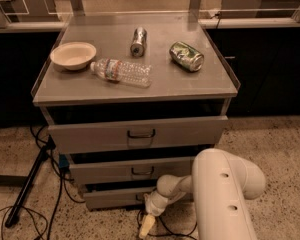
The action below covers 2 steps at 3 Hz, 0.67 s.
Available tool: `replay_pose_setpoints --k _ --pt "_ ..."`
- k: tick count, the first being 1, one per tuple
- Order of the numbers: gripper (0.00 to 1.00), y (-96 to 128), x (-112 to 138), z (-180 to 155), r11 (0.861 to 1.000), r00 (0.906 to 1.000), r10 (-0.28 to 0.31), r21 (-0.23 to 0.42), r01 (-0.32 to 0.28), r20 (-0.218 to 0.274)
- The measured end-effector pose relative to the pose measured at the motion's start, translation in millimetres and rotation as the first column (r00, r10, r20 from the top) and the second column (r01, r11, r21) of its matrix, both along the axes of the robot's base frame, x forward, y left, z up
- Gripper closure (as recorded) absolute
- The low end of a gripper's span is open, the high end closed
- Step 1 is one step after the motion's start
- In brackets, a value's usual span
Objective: Open bottom drawer
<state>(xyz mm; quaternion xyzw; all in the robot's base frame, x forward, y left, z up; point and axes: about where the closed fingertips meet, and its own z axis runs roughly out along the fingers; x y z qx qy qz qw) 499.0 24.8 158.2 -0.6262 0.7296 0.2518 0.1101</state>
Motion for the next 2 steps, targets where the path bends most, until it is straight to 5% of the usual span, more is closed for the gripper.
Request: replay_pose_setpoints --k 2 --pt "0.00 -9.9 -16.7 4.8 1.000 0.9995 -0.005 -0.011 0.004 -0.030"
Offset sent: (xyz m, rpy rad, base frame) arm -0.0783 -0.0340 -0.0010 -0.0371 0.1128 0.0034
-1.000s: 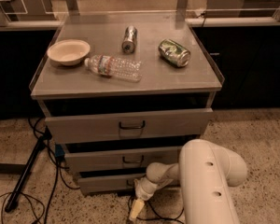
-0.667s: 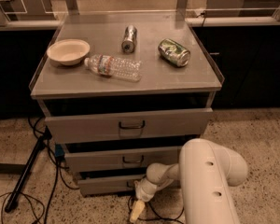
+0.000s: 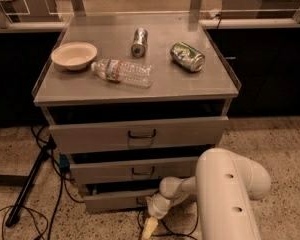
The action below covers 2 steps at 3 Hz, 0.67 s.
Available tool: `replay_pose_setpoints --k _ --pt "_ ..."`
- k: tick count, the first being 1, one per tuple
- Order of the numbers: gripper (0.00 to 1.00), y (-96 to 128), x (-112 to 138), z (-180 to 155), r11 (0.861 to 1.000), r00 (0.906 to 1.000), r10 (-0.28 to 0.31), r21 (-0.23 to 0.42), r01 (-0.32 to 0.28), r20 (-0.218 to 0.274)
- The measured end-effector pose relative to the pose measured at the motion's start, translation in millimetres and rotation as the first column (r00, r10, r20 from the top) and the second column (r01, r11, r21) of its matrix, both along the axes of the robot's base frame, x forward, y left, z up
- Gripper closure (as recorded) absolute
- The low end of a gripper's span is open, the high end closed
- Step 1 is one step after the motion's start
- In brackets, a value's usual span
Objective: Open bottom drawer
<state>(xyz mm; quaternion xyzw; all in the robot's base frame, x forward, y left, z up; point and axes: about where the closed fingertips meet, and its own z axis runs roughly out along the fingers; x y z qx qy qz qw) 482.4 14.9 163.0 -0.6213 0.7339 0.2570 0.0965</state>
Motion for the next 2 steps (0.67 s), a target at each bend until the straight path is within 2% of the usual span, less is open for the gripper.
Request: replay_pose_setpoints --k 1,2 --pt "0.00 -4.9 -12.5 1.6 1.000 0.9998 0.000 -0.003 0.000 -0.020" --pt "0.00 -5.4 -13.3 4.1 1.000 0.9998 0.001 -0.004 -0.001 -0.022"
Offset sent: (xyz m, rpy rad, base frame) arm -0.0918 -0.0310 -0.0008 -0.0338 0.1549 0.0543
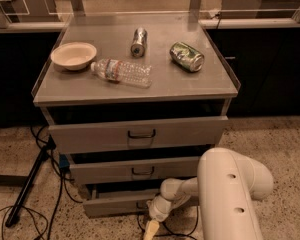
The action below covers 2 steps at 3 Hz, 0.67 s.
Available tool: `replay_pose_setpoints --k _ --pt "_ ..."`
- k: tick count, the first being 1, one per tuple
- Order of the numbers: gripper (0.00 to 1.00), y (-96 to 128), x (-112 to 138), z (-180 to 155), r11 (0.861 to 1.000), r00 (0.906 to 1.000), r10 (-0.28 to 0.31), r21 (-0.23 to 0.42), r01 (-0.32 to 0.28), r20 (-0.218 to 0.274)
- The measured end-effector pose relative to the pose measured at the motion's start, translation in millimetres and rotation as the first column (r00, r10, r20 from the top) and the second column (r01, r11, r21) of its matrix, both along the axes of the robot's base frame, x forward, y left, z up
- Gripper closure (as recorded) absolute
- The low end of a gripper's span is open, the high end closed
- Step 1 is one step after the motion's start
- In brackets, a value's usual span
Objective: Open bottom drawer
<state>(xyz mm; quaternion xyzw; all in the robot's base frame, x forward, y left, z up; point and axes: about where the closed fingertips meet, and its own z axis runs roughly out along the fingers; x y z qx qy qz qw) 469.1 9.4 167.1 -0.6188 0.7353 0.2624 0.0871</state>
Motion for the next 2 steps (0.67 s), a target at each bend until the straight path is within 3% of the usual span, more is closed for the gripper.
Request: replay_pose_setpoints --k 1,2 --pt "0.00 -5.7 -25.7 -0.3 1.000 0.9987 0.027 -0.009 -0.028 -0.043" --pt "0.00 -7.2 -32.9 6.0 0.999 0.9978 0.038 -0.005 -0.038 -0.054"
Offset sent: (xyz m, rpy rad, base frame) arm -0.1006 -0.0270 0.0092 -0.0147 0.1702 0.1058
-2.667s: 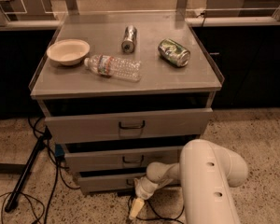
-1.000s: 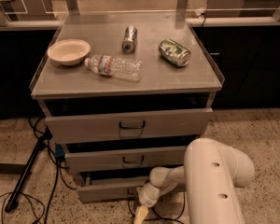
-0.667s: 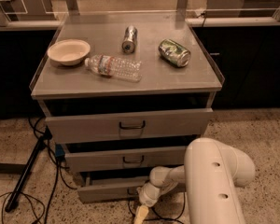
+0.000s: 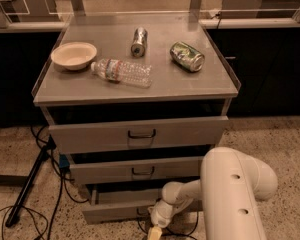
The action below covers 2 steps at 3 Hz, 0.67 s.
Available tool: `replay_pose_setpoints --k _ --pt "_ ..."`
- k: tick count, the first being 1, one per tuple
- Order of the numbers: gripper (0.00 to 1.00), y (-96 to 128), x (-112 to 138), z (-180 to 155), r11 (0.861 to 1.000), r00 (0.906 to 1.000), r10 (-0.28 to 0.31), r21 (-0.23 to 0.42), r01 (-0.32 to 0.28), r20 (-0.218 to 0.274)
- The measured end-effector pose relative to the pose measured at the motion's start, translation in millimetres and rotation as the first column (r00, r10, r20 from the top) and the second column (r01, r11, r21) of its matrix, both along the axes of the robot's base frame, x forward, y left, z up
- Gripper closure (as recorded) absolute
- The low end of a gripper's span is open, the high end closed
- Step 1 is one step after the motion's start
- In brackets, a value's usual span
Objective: Open bottom drawer
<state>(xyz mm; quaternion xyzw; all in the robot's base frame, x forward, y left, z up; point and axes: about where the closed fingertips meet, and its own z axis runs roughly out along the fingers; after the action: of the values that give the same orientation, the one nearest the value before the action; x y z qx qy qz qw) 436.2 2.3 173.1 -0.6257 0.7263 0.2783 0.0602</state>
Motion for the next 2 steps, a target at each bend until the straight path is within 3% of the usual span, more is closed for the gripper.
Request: replay_pose_setpoints --k 2 --pt "0.00 -12 -54 16 0.998 0.9948 0.065 0.014 -0.064 -0.079"
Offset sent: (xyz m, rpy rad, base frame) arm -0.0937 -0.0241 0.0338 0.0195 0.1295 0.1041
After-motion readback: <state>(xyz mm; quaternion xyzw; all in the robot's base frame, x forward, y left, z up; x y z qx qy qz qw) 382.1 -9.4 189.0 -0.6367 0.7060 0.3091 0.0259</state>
